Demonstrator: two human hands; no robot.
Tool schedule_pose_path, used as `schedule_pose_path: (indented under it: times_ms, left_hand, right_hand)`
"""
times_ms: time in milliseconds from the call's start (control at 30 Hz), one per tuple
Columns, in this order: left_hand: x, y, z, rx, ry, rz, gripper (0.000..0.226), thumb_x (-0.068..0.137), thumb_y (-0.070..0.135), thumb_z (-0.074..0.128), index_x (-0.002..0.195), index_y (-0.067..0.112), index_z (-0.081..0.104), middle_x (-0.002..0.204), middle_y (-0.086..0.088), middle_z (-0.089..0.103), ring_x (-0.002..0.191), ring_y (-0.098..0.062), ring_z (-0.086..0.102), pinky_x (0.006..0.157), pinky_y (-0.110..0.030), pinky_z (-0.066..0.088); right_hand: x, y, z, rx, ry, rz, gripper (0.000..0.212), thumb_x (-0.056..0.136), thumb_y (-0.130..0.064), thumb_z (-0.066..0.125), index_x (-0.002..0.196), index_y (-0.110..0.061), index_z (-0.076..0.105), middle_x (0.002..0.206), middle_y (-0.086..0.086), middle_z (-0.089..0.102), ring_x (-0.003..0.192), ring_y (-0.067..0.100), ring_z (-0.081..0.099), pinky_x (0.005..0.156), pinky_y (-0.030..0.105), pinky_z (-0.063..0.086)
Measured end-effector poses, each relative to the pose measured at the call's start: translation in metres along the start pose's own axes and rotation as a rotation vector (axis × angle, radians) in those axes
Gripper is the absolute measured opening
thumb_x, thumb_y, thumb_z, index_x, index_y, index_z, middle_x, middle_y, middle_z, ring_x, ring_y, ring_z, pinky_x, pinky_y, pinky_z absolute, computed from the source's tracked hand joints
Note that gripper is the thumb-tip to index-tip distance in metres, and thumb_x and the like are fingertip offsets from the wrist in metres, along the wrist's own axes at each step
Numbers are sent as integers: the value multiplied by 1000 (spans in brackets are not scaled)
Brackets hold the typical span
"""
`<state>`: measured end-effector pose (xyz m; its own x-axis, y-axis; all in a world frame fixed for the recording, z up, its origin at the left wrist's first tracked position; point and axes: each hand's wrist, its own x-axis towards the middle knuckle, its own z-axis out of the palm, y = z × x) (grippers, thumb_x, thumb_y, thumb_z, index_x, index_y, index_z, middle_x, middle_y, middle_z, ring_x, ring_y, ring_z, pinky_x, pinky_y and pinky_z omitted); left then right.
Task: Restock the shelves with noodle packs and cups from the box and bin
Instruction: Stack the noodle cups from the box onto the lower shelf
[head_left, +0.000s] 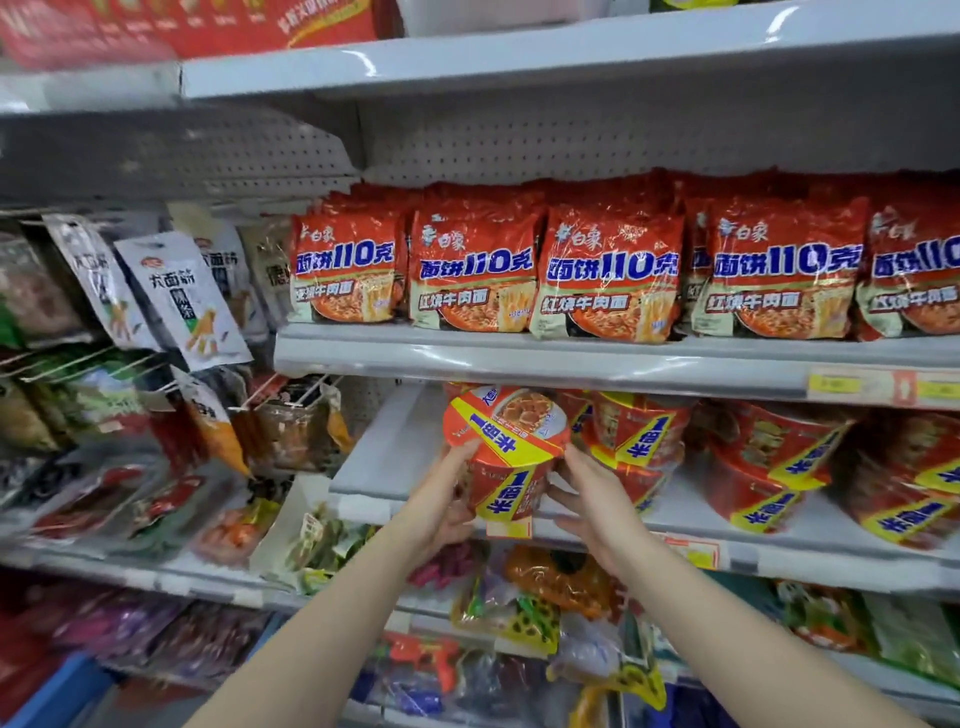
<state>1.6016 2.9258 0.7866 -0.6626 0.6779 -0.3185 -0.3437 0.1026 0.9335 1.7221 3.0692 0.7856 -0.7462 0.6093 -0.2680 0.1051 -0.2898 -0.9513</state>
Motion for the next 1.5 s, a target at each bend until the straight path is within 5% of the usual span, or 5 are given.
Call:
schedule_pose_path:
  times_ms: [133, 333, 867, 1200, 1500]
  left_hand:
    - [31, 25, -7, 104, -79, 31, 103, 50, 62, 82, 140, 44, 35, 140, 10, 50, 127, -29, 46, 106, -60, 36]
    - [81, 30, -15, 420, -54, 217, 100, 73, -11, 78, 144, 27, 18, 117, 24, 48, 104, 9, 50, 66, -3, 46]
    - [182, 54, -44, 617, -8, 117, 27, 76, -9, 70, 90, 12, 64, 105, -16, 69, 105, -29, 64, 100, -45, 51]
    - [179, 37, -68, 629, -86, 226, 59, 69, -18, 63, 121, 10, 53, 95, 5, 62, 82, -5, 56, 52, -6, 44]
    - [170, 22, -96, 546, -246, 161, 97, 52, 6, 60, 139, 39, 33, 122, 15, 61, 113, -4, 57, 81, -20, 49]
  right_hand:
    - [36, -11, 5, -57, -39, -121, 43, 101, -14, 47, 141, -28, 46, 127, -2, 63, 119, 16, 58, 95, 36, 45]
    - [93, -27, 7, -229, -24, -222, 51, 84, 18, 46, 119, -18, 56, 111, 1, 66, 100, 12, 59, 64, 11, 44]
    - [186, -21, 41, -278, 212, -78, 28, 85, 1, 53, 108, -15, 56, 114, 4, 59, 112, 21, 51, 99, 37, 40]
    - [182, 10, 52, -388, 61, -2, 68, 89, 0, 55, 145, -33, 36, 148, -4, 44, 131, 21, 45, 108, 45, 40]
    - [137, 8, 67, -350, 6, -26, 69, 91, 7, 52, 147, -29, 33, 115, -8, 55, 104, 10, 53, 84, 25, 44]
